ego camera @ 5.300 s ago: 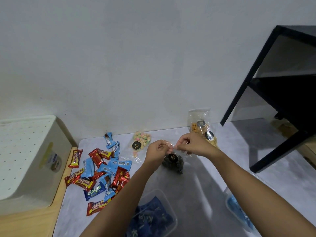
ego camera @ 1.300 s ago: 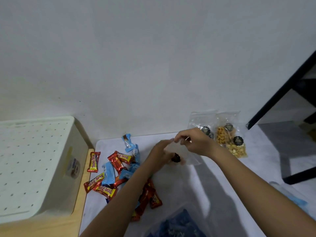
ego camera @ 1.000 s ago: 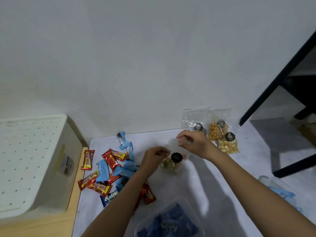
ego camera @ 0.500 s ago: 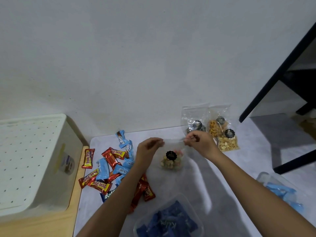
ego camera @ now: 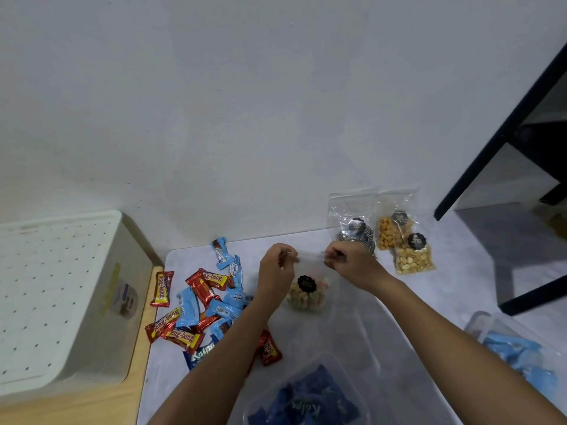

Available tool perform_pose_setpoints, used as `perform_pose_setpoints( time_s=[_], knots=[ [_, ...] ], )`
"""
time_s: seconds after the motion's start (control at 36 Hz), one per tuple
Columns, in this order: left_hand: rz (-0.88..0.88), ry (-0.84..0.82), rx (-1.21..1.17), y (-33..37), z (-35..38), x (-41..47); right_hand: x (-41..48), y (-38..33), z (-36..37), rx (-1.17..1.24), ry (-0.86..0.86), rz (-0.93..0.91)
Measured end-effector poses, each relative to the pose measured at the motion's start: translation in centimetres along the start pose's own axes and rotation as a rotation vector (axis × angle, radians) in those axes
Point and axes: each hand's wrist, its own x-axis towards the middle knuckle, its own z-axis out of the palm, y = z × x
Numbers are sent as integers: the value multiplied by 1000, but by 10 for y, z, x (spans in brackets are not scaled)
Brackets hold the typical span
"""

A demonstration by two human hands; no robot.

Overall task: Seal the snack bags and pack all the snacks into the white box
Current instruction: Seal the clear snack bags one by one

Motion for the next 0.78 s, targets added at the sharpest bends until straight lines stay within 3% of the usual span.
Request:
perform_pose_setpoints(
  time_s=[0.17, 0.78],
  knots=[
    [-13, 0, -20, 1, 2, -1, 0, 5, 0, 14, 71, -24],
    [-10, -49, -2, 1, 6, 9, 19, -5, -1, -21, 18, 52]
  ],
)
